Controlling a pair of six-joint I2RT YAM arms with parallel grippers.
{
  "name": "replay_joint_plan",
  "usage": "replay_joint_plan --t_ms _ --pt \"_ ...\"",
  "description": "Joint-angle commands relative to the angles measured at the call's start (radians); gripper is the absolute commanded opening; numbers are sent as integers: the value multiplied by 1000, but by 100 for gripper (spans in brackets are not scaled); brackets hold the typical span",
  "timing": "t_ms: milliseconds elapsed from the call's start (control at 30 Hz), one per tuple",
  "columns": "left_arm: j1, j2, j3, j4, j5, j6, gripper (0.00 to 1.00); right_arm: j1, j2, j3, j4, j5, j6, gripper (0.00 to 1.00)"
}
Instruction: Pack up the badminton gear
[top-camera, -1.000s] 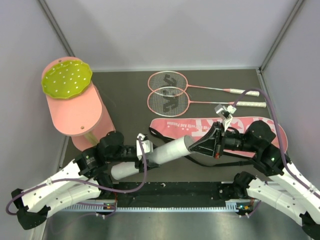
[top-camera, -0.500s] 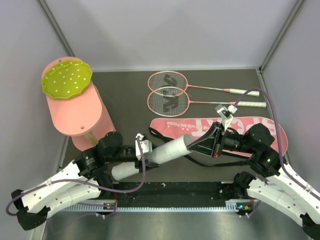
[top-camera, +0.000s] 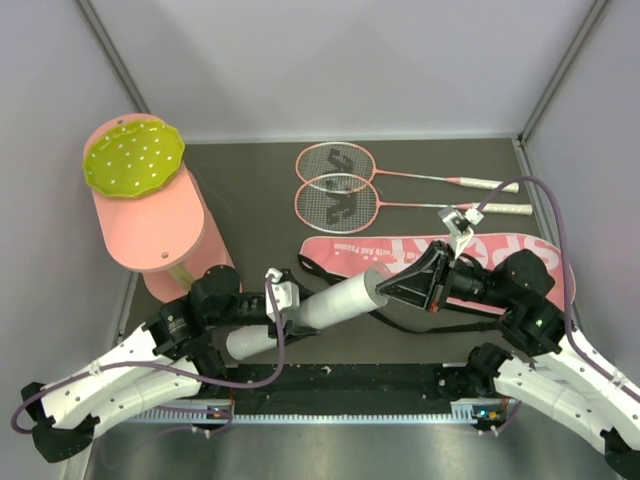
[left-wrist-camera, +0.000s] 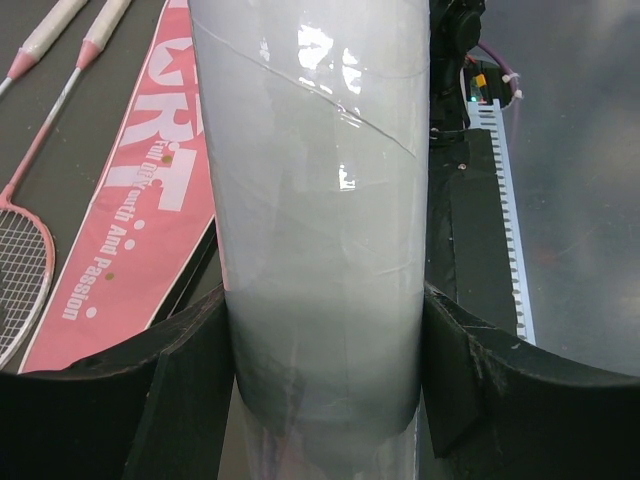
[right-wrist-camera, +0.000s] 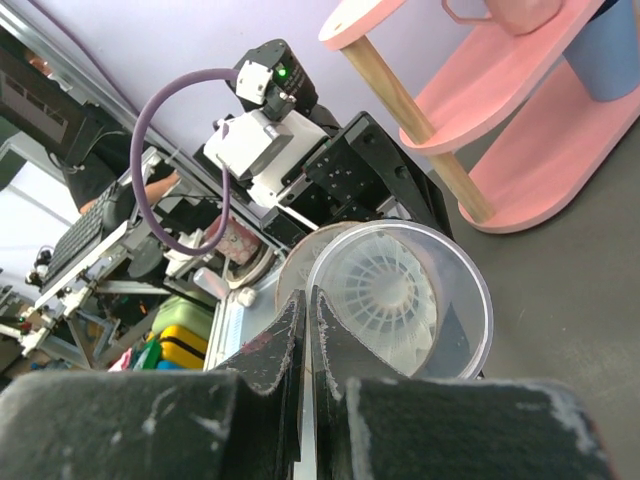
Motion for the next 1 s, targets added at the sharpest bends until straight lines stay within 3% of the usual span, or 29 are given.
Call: replay_joint_plan --t_ms 0,400,767,967 --pt "-2 9 10 109 34 4 0 7 13 -15 92 -18 36 0" --pt "-2 8 6 120 29 5 0 32 9 -60 161 -51 90 0" --pt "-2 -1 3 112 46 24 0 32 -8 -14 92 -85 67 0" --pt "-2 -9 -2 121 71 24 0 28 4 -34 161 -128 113 0"
